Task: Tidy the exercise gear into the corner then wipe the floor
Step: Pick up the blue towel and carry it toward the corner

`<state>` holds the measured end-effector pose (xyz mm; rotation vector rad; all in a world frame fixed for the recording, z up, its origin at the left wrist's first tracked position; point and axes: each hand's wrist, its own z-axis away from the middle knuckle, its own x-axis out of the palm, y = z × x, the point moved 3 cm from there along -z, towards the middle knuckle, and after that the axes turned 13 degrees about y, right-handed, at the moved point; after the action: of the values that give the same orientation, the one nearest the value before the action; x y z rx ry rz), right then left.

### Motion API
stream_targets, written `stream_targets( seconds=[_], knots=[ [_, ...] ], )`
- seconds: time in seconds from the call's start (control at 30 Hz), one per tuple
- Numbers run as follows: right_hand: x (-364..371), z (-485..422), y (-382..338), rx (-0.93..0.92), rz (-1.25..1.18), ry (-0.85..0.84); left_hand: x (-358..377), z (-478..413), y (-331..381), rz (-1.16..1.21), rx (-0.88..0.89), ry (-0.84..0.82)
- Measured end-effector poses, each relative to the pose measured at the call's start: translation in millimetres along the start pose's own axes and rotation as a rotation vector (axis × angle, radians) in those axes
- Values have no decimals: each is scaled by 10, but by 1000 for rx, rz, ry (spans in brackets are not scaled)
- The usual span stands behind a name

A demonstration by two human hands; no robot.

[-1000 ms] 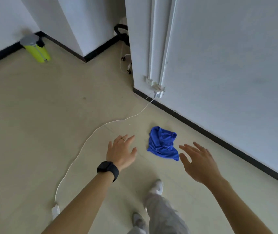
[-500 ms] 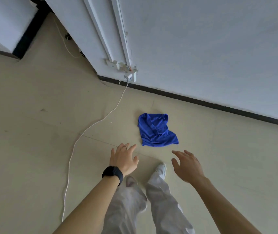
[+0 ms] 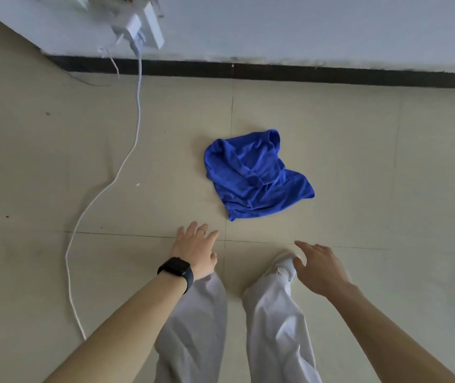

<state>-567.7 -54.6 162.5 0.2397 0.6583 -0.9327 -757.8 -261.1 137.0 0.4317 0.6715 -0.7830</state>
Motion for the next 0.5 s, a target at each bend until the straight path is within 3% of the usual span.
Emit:
stream_targets(
  seconds=[0.1, 0.2, 0.3, 0.5],
  knots=[
    [491, -537, -11, 30, -34, -14, 461, -536, -87, -74, 52, 8],
    [956, -1164, -87, 44, -94, 10, 821, -1162, -117, -101, 128, 168],
    [1397, -1737, -219, -9, -127, 124, 1231, -1712, -128, -121, 255, 385],
    [1950, -2194, -354, 7, -11, 343, 1700, -2141, -180, -193, 460, 535]
  ],
)
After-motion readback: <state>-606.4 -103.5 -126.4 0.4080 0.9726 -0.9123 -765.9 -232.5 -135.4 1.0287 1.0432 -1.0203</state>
